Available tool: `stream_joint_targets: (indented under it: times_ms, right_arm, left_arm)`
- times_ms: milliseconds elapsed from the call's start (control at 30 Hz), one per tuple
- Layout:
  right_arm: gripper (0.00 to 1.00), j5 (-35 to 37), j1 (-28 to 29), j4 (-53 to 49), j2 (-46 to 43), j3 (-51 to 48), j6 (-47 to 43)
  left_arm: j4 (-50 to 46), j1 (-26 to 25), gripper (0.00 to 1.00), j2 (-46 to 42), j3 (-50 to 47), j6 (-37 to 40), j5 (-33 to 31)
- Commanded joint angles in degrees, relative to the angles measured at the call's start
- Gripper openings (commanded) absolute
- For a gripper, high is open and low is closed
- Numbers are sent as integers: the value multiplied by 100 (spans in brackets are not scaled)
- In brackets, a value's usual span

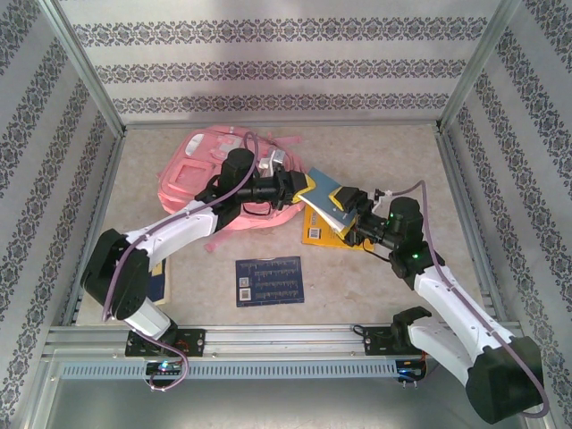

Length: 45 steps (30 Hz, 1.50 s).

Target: Pack the student bag

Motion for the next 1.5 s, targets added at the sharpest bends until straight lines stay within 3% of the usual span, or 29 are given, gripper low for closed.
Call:
stream_joint_targets:
  times_ms: [0,233,333,567,700,767,933,1000,1233,1467]
  right_arm:
    - [85,250,35,408,-166,144,234]
    - [50,252,-61,-17,-630,204,160]
    - [40,233,-118,-385,-805,329,-8]
    - [29,155,-247,-761,-928,498,-238]
    - [13,159,-242,-939,-885,628,-410]
    - [0,196,-260,-1226,-875,769,-650]
    - [0,464,-362,-3012,-800,1475,-1803]
    - [0,644,-385,-3709,-740,1760,-2286]
    - [0,820,-419,-4807,-481,2215,-3218]
    - [0,834,-424,-5261,-391,2398,-3728]
  left_arm:
    - [-226,1,0,-354,319,202,-65]
    - [-429,1,0,-415,310,302,-92]
    - [-470,3,0,-411,310,337,-101]
    - [-637,1,0,-417,305,480,-103]
    - [-791,-3,0,-364,319,608,-29]
    - [-1100,1,2,-322,387,838,6]
    - [-3246,150,45,-176,1174,2381,-403]
    - [-3974,336,54,-53,1533,2860,-626]
    - [-5597,1139,61,813,3011,4264,-1705]
    - [-6411,1559,60,2401,4776,5052,-2101]
